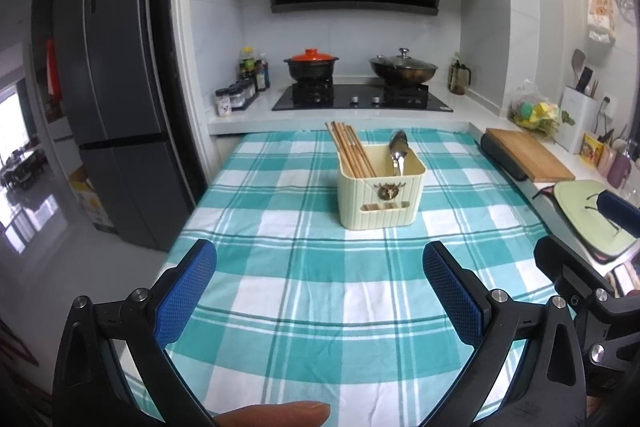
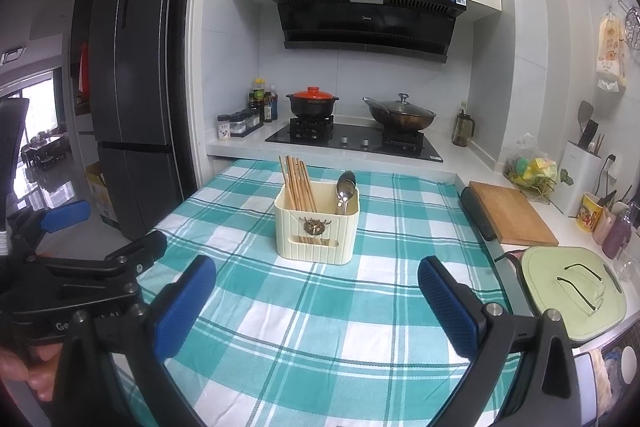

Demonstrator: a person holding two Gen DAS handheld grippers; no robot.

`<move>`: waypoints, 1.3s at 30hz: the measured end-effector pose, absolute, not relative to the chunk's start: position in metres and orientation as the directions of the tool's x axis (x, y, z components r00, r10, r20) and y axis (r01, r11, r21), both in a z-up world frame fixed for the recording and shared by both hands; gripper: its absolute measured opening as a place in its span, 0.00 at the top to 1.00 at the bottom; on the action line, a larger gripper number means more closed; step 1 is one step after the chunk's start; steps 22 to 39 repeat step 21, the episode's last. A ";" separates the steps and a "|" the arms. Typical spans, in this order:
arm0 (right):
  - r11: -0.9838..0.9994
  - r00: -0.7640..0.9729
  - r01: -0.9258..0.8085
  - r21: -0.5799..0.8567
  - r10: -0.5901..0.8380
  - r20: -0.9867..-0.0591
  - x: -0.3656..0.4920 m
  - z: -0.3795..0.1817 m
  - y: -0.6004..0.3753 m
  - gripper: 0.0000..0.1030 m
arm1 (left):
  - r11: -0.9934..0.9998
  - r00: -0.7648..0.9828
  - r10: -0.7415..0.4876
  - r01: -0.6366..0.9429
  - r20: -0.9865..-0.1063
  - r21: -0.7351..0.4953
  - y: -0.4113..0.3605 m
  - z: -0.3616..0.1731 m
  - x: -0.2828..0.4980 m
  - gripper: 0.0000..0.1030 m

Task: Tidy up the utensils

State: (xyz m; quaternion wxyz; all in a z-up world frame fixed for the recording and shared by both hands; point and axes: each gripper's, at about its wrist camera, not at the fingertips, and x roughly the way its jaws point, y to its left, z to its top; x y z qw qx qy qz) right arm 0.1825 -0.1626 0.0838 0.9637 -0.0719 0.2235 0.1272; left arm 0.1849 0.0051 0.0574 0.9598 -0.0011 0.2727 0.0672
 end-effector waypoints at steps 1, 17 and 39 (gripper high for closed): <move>0.957 0.868 -0.277 -0.081 0.213 -0.449 0.183 0.084 -0.163 0.00 | 0.991 0.842 0.129 -0.130 -0.524 0.035 0.005 0.057 0.185 0.00; 0.958 0.868 -0.275 -0.081 0.211 -0.450 0.183 0.084 -0.164 0.00 | 0.993 0.848 0.102 -0.116 -0.521 0.005 0.004 0.056 0.183 0.00; 0.960 0.868 -0.269 -0.078 0.206 -0.452 0.183 0.080 -0.165 0.00 | 0.991 0.852 0.115 -0.137 -0.510 -0.007 0.007 0.055 0.183 0.01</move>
